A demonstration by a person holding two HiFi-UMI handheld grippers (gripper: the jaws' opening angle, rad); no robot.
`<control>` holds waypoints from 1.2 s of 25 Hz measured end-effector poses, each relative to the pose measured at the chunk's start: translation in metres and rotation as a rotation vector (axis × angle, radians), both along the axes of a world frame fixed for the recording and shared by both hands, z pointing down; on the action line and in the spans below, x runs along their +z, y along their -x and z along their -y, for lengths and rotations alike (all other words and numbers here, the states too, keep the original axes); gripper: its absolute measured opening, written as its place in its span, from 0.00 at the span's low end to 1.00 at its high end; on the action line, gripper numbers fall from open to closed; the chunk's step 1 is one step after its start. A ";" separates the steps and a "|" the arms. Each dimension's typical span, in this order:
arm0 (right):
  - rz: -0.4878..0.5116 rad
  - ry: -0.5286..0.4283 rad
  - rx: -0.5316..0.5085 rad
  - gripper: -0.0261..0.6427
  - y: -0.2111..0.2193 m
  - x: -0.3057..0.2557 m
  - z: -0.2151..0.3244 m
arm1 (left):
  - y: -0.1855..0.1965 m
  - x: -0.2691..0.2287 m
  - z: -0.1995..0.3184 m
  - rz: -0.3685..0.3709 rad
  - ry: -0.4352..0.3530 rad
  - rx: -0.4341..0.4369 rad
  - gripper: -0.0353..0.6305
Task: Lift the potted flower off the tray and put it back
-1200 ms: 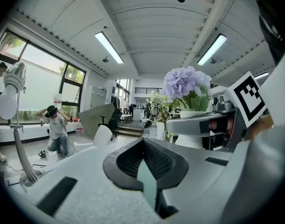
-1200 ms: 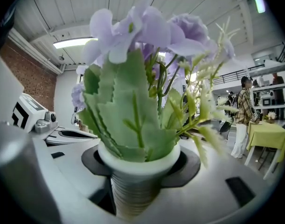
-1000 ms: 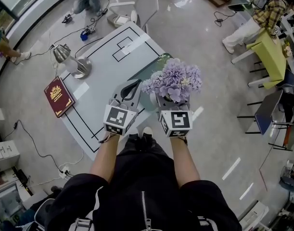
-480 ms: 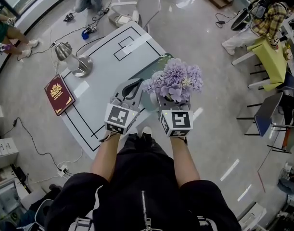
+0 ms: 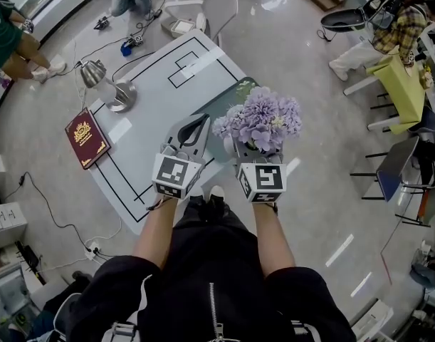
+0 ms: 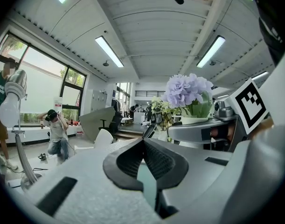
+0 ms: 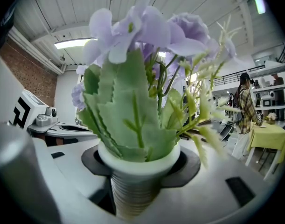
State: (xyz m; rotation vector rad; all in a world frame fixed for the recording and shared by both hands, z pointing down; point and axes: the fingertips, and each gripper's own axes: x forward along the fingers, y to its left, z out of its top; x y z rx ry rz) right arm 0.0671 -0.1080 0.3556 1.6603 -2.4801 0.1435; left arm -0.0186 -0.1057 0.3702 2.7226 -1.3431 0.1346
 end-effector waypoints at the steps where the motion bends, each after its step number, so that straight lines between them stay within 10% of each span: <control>1: -0.001 0.001 0.002 0.41 -0.001 0.001 0.000 | 0.000 0.001 0.000 0.001 0.000 0.001 0.06; 12: 0.004 0.024 0.001 0.41 -0.008 0.016 0.006 | -0.006 -0.027 -0.007 -0.011 -0.066 0.013 0.06; 30: -0.018 0.075 -0.024 0.41 -0.013 0.058 0.046 | -0.007 0.015 0.013 -0.058 0.059 -0.028 0.06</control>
